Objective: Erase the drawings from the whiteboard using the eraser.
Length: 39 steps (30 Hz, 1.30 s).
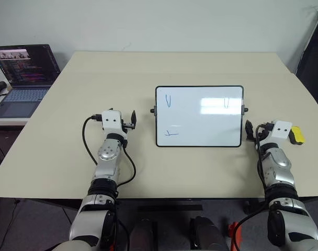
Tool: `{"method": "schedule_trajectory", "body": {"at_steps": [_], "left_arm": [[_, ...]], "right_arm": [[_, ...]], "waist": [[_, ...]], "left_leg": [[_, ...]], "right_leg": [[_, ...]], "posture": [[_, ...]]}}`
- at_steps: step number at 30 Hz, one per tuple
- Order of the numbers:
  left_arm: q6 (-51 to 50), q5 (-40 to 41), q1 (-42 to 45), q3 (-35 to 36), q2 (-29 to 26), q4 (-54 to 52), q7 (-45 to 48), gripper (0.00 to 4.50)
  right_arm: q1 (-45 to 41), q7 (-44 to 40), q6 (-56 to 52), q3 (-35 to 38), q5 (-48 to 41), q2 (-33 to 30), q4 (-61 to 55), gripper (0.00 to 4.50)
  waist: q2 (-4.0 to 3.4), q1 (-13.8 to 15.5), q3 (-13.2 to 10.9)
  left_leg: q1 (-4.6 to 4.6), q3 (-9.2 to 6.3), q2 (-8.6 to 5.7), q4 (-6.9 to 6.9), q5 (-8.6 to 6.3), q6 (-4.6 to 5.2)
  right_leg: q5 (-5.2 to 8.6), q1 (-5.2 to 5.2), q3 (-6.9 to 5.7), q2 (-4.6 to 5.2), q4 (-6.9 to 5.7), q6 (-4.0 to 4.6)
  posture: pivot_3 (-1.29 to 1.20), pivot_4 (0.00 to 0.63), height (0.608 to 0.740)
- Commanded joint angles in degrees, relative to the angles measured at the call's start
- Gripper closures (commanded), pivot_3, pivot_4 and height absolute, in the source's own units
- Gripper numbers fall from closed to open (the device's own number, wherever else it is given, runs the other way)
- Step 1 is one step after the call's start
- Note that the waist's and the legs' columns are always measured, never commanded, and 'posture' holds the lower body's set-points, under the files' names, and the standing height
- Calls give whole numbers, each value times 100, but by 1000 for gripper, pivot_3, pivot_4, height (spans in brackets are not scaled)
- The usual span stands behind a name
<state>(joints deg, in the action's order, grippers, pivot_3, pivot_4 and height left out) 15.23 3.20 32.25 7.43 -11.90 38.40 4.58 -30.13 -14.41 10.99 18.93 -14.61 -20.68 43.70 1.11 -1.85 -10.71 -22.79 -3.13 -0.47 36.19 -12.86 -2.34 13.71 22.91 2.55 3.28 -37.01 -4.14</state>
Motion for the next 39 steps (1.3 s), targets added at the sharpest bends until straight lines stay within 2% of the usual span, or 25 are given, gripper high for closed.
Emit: {"method": "schedule_trajectory", "body": {"at_steps": [1,10,13,16,18,21,26,28,31,34,39], "left_arm": [[25,66,155,32,21,-101,52,0],[162,74,295,82,1,128,-20,0],[-48,47,264,57,-131,-223,39,0],[-495,467,32,10,-342,-1010,876,0],[-832,974,-221,61,-714,-1715,1775,0],[-1767,1963,-704,71,-1482,-3016,3250,0],[-3785,3683,-1211,-220,-2592,-5038,4836,0],[-4158,3828,-934,-609,-2449,-5313,4926,0],[-4218,3637,-407,-1206,-1802,-5158,4948,0],[-3891,2968,58,-1930,-1126,-4580,4998,0],[-3406,2265,498,-2472,-310,-3760,5035,0]], "right_arm": [[-67,43,94,51,9,-56,-82,24],[31,-9,63,3,43,-156,-313,24],[187,21,-88,71,-22,-220,-690,24],[417,-74,-400,116,-131,-357,-1273,24],[541,-164,-710,164,-242,-493,-1714,24],[665,-284,-1125,261,-399,-726,-2245,24],[852,-373,-1624,429,-598,-976,-2844,24],[920,-384,-1756,545,-670,-1045,-2977,24],[1000,-367,-1897,774,-743,-1178,-3024,24],[1078,-518,-2116,1046,-981,-1363,-2910,24],[1160,-972,-2458,1191,-1068,-1808,-2306,24]], "waist": [[0,0,0],[0,-3,0],[0,-2,0],[0,-4,0],[0,-25,0],[-2,-71,0],[-3,-99,-1],[-6,-40,1],[-6,41,1],[-6,35,1],[-6,-32,1]], "left_leg": [[0,0,0,0,0,0],[-1,0,0,0,0,0],[-1,0,0,0,0,0],[-7,-1,1,-1,0,0],[-9,1,1,-2,0,0],[-10,8,7,-6,0,0],[-8,6,10,-5,0,0],[-6,2,9,-2,0,0],[1,-1,7,12,1,1],[2,-3,5,32,0,2],[10,2,7,35,-1,3]], "right_leg": [[0,0,0,0,0,0],[0,2,0,0,0,0],[0,2,0,0,-1,0],[0,8,0,0,-2,0],[0,12,3,0,-3,0],[1,24,11,-5,-11,3],[3,21,11,-6,-13,7],[3,14,6,-7,-10,8],[4,-7,1,-8,-3,6],[2,-23,0,-9,2,3],[2,-29,7,-13,4,3]], "posture": [[0,150,740],[0,150,740],[0,150,740],[0,150,740],[0,150,740],[0,150,740],[0,150,740],[0,150,740],[0,150,740],[0,150,740],[0,150,740]]}}
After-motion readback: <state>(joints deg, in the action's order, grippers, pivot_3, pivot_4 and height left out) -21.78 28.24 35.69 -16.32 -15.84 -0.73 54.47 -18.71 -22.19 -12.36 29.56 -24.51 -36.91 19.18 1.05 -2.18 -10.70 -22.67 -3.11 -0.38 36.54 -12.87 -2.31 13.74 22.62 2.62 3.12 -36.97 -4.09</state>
